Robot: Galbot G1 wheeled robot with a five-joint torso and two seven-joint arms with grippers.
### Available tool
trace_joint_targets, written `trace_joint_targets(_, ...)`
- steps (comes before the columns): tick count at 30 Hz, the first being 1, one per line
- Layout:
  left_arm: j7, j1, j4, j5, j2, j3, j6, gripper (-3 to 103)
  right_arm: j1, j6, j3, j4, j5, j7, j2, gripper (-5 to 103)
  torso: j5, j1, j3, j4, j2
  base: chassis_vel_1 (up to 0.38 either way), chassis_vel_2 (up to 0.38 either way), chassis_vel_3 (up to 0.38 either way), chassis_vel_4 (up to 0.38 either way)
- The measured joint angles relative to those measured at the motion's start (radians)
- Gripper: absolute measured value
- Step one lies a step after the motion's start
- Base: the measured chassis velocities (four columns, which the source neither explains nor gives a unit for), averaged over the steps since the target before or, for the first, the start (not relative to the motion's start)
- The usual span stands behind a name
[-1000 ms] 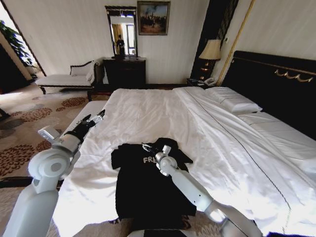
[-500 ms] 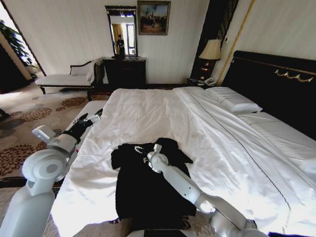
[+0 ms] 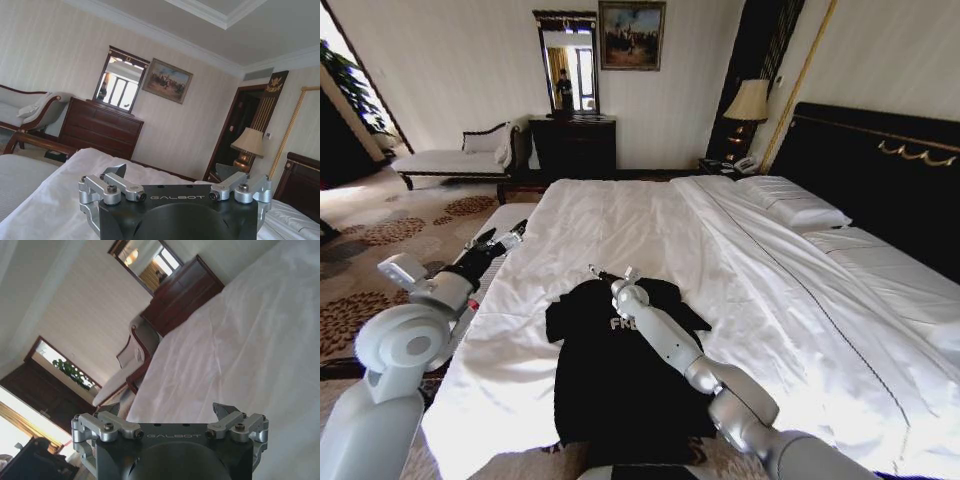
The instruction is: Fold the clothes on the bed.
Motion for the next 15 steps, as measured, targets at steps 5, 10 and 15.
trace_joint_targets(5,0.0,0.009,-0.017,0.002,-0.01,-0.001,0.0,100,-0.096,0.017,0.029,0.172,-0.023,-0.007,-0.126,100,0.0006,0.0,0.0,-0.0008,0.0,0.0,0.0,0.0,0.0)
trace_joint_targets(10,-0.011,0.053,-0.073,0.008,-0.024,-0.02,-0.006,100,-0.271,-0.015,0.169,0.39,-0.013,0.026,-0.28,100,0.0007,0.0,0.0,0.0004,0.0,0.0,0.0,0.0,0.0)
trace_joint_targets(15,-0.001,0.112,-0.164,-0.076,-0.063,-0.059,-0.034,100,-0.429,-0.05,0.284,0.539,0.044,0.063,-0.42,100,0.0003,0.0,0.0,-0.0011,0.0,0.0,0.0,0.0,0.0)
